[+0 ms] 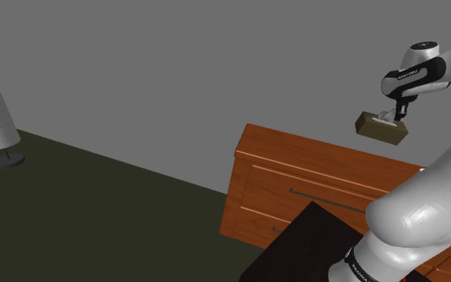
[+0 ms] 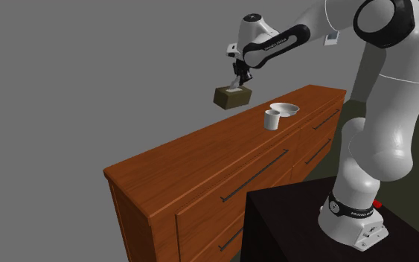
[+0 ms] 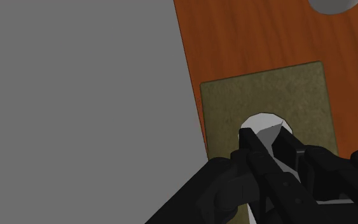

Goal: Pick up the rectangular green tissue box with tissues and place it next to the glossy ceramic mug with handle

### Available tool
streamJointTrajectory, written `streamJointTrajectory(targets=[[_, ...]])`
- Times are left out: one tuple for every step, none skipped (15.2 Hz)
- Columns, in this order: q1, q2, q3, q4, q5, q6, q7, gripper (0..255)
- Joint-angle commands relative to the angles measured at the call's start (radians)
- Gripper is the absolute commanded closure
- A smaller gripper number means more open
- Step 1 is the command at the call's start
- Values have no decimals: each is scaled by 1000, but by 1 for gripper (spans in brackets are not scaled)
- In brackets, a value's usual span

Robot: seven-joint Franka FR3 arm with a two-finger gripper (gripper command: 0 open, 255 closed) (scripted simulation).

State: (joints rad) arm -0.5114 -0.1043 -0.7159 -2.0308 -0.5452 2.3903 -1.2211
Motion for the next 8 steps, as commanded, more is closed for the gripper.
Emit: streamJointTrajectory(targets=[[-3, 2, -1, -25, -12, 26, 16, 255], [-4, 7, -3, -35, -14, 38, 21, 255], [-5, 12, -4, -44, -16, 51, 25, 255], [-6, 17, -6, -53, -18, 64, 30, 255], [-8, 22, -8, -61, -20, 77, 35, 255], [-9, 28, -10, -70, -22, 91, 40, 255], [-10, 34, -11, -78, -24, 104, 44, 255], [-11, 40, -13, -86, -26, 117, 49, 255]])
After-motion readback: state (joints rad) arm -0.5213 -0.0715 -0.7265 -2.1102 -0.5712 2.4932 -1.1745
